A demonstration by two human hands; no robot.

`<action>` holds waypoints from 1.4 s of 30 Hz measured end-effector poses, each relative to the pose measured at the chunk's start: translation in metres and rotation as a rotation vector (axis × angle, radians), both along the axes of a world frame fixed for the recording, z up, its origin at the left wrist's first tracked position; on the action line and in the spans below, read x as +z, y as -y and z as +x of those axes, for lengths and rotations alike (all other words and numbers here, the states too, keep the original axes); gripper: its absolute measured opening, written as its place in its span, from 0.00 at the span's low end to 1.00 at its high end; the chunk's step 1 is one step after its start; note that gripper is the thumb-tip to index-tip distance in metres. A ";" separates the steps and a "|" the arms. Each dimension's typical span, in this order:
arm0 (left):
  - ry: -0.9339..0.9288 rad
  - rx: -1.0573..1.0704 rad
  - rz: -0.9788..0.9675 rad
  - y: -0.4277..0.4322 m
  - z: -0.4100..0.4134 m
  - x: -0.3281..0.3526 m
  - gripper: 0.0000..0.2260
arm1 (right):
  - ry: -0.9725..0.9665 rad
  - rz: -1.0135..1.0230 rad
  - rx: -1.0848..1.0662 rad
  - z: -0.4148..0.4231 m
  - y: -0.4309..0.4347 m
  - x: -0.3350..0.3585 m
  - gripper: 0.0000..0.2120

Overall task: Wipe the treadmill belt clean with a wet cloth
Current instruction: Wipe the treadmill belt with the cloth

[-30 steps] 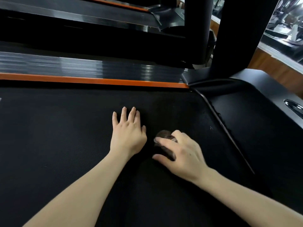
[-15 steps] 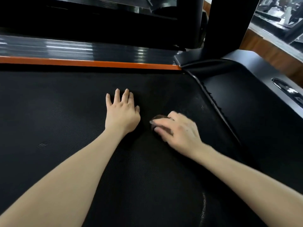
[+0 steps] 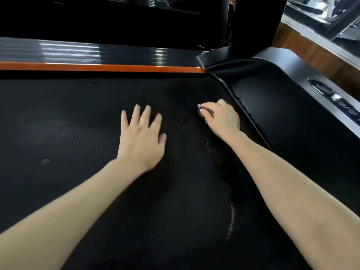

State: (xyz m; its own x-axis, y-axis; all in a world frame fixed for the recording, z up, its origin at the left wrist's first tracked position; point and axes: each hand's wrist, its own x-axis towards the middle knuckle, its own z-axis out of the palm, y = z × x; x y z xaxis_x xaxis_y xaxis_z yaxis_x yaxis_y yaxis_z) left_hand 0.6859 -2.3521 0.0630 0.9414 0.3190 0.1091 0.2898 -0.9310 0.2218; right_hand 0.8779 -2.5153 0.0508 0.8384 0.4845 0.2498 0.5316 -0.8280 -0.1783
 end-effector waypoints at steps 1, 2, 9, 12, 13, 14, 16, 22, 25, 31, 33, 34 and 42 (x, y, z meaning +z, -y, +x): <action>0.014 -0.038 0.041 0.010 -0.018 -0.001 0.27 | -0.006 -0.012 0.003 0.000 0.000 0.001 0.15; 0.012 -0.056 0.066 0.018 -0.035 -0.005 0.29 | -0.009 -0.030 0.008 -0.003 0.000 0.002 0.15; -0.047 -0.017 0.034 0.023 -0.059 -0.032 0.31 | 0.014 0.055 0.159 -0.101 0.037 0.006 0.13; -0.035 -0.020 0.048 0.022 -0.060 -0.034 0.31 | 0.000 0.103 0.397 -0.156 0.074 0.006 0.15; -0.041 -0.019 0.047 0.023 -0.060 -0.033 0.30 | 0.002 0.071 0.416 -0.149 0.076 0.007 0.15; -0.047 -0.022 0.045 0.023 -0.060 -0.032 0.31 | 0.014 0.040 0.393 -0.134 0.070 0.009 0.15; -0.053 -0.024 0.034 0.023 -0.060 -0.031 0.32 | 0.035 -0.002 0.200 -0.093 0.045 0.015 0.14; -0.038 -0.025 0.037 0.024 -0.059 -0.030 0.33 | 0.030 0.082 0.163 -0.132 0.055 0.007 0.15; -0.036 -0.024 0.037 0.025 -0.060 -0.029 0.33 | 0.013 0.091 0.326 -0.157 0.077 0.006 0.17; -0.064 -0.018 0.050 0.025 -0.059 -0.029 0.35 | 0.054 0.037 -0.171 -0.063 0.038 0.009 0.13; -0.091 -0.012 0.058 0.026 -0.059 -0.027 0.35 | -0.002 0.052 -0.202 -0.071 0.018 0.009 0.13; -0.095 -0.012 0.057 0.025 -0.059 -0.028 0.33 | -0.008 0.052 -0.148 -0.085 0.011 0.009 0.12; -0.095 -0.024 0.044 0.023 -0.062 -0.025 0.27 | -0.037 0.067 0.250 -0.186 0.102 0.008 0.15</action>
State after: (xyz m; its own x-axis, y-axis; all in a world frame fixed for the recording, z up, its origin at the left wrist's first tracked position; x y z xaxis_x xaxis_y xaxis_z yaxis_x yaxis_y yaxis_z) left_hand 0.6237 -2.3751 0.0383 0.9556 0.2930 0.0323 0.2849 -0.9462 0.1535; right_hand 0.6916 -2.6168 0.0585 0.7036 0.6614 0.2598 0.7106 -0.6572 -0.2512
